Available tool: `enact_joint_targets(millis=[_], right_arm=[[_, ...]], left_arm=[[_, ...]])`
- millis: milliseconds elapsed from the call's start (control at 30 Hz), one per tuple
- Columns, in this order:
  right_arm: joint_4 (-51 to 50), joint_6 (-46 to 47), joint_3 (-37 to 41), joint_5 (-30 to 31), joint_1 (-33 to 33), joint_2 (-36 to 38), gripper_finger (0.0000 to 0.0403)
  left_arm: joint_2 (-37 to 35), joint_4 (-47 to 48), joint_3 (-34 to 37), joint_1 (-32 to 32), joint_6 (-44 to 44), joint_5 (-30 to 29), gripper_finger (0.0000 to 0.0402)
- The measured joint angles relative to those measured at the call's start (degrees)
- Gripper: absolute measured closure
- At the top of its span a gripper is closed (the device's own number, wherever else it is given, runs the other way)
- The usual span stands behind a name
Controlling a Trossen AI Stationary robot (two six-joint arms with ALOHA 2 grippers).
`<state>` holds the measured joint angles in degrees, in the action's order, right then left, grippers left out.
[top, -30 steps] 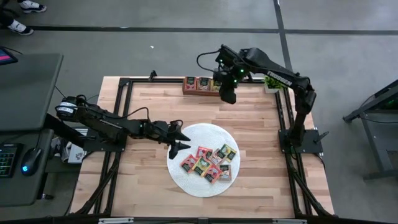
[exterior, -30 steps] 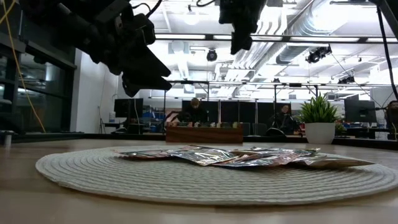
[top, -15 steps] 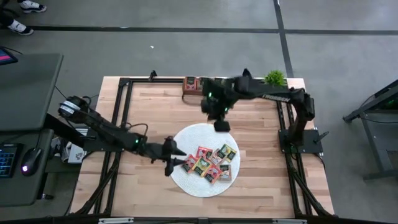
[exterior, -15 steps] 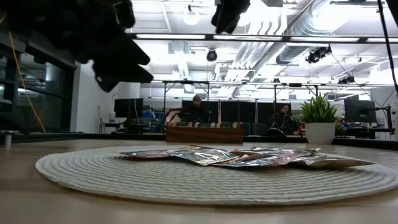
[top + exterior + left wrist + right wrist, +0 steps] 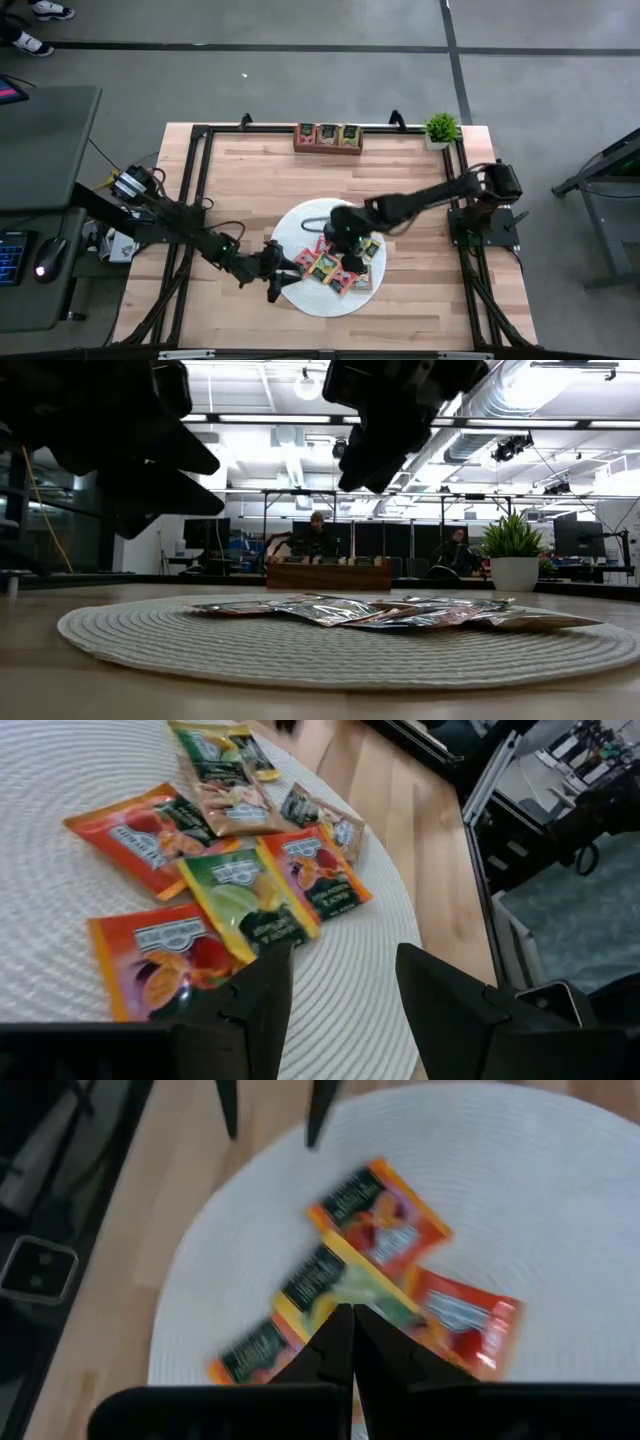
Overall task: Pick & Place Tea
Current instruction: Put the yellow tea bag into the right section of the wooden organizer
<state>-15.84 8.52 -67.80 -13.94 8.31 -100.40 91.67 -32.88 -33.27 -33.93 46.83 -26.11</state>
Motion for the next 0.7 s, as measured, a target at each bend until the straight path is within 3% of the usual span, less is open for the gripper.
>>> enact_joint_targets(millis=[133, 267, 700], right_arm=[[10.73, 4.85, 5.54, 5.70, 4.38, -0.07, 0.0402], [14.65, 8.29, 8.99, 11.04, 7.13, -0.11, 0.0402], [19.69, 12.52, 15.00, 14.44, 9.81, -0.21, 0.0403]], left_arm=[[2.63, -0.27, -3.11, 0.15, -0.01, 0.00, 0.0225], [5.24, 1.34, -5.77, 0.15, 0.22, -0.01, 0.0225], [9.10, 19.90, -14.04, 0.17, 8.55, -1.19, 0.0225]])
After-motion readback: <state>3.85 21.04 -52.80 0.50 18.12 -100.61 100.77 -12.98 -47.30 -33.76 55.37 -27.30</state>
